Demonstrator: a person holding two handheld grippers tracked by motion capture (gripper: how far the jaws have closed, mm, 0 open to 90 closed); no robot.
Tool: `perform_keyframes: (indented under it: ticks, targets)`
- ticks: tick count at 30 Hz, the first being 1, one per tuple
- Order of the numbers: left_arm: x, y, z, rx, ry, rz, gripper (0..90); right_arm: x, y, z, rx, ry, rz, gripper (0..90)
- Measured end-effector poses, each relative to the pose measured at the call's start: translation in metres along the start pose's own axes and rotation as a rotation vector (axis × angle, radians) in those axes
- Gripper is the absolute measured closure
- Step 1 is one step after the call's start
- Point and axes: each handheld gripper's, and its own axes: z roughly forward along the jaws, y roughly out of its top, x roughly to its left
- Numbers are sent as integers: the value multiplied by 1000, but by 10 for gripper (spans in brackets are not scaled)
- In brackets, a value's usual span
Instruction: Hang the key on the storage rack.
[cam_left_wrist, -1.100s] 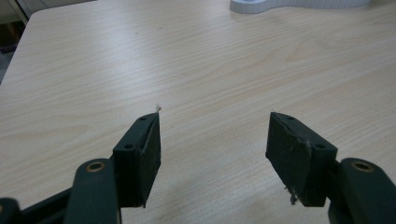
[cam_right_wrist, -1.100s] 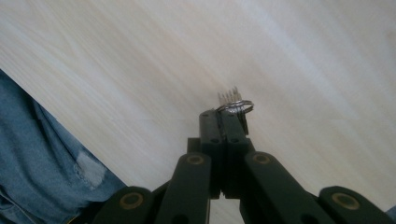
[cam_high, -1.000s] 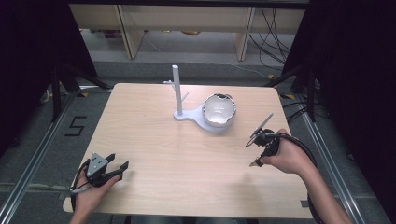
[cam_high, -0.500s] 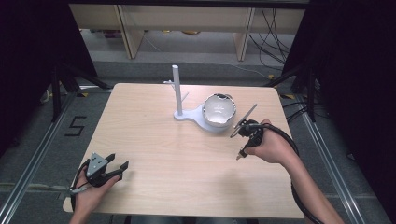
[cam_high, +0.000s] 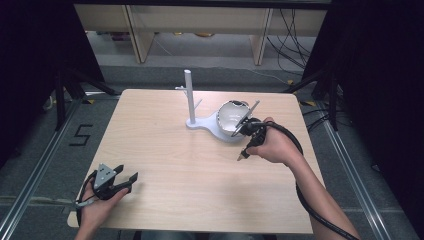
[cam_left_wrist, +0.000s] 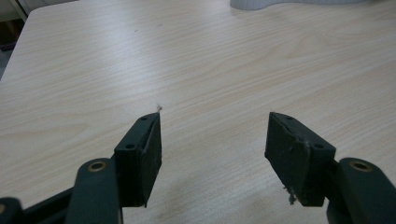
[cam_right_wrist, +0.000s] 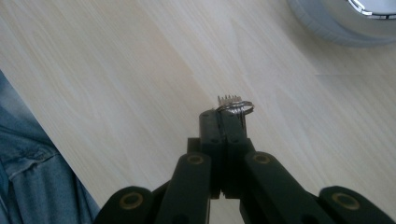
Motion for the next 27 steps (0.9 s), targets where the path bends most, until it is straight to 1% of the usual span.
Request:
perform_keyframes:
  ticks: [1, 2, 3, 4, 7, 8, 9, 10, 11, 12, 13, 14, 15, 16, 17, 18, 19, 20, 22, 23, 24, 25, 26, 27]
  targets:
    - [0, 0, 0, 0, 0, 0, 359, 0, 2, 0, 4, -8, 13, 900]
    - [0, 0, 0, 5, 0, 9, 359, 0, 4, 0, -3, -1, 4, 900]
    - [0, 0, 0, 5, 0, 9, 360, -2, 6, 0, -6, -4, -26, 900]
    - [-1, 0, 0, 10, 5, 11, 360, 0, 8, 0, -6, 5, 0, 900]
    - [-1, 0, 0, 5, 5, 10, 360, -1, 11, 0, -6, 14, -4, 900]
    - [-1, 0, 0, 11, 6, 13, 361, -1, 13, 0, -9, 18, -10, 900]
    - [-1, 0, -1, 2, 2, 17, 363, -1, 14, 1, -5, 21, 6, 900]
    - [-2, 1, -1, -9, -11, 24, 366, -1, 15, 0, -2, 23, 6, 900]
    - [-6, 3, 0, -20, -36, 15, 366, -2, 16, 1, -14, 21, -18, 900]
    - [-6, 3, 0, -20, -36, 15, 365, -2, 16, 1, -14, 21, -18, 900]
    - [-15, 12, 5, -57, -109, 11, 364, 1, 17, 0, -11, 21, -9, 900]
    - [-15, 12, 5, -57, -109, 11, 364, 1, 17, 0, -11, 21, -9, 900]
    - [-29, 26, 11, -93, -197, 33, 362, 2, 19, -1, -15, 30, -23, 900]
    - [-37, 35, 16, -105, -249, 49, 357, 2, 21, -2, -14, 23, -40, 900]
    - [-37, 35, 16, -105, -249, 49, 353, 2, 21, -2, -14, 23, -40, 900]
    - [-55, 54, 26, -111, -333, 93, 349, 5, 23, -3, -3, 16, -56, 900]
    - [-65, 64, 33, -115, -381, 120, 347, 9, 24, -3, -10, 18, -41, 900]
    - [-74, 73, 41, -120, -440, 131, 346, 11, 26, -4, -7, 20, -52, 900]
    - [-92, 90, 57, -118, -545, 169, 345, 17, 28, -6, -6, 27, -43, 900]
    - [-92, 90, 57, -118, -545, 169, 346, 19, 29, -7, -1, 25, -48, 900]
    - [-101, 98, 65, -114, -588, 193, 346, 19, 29, -7, -1, 25, -48, 900]
    - [-109, 105, 73, -116, -629, 217, 346, 20, 31, -7, 0, 31, -76, 900]
    - [-123, 117, 89, -112, -693, 273, 346, 24, 32, -8, 6, 36, -79, 900]
    - [-129, 122, 97, -107, -715, 291, 347, 26, 33, -9, 10, 31, -74, 900]
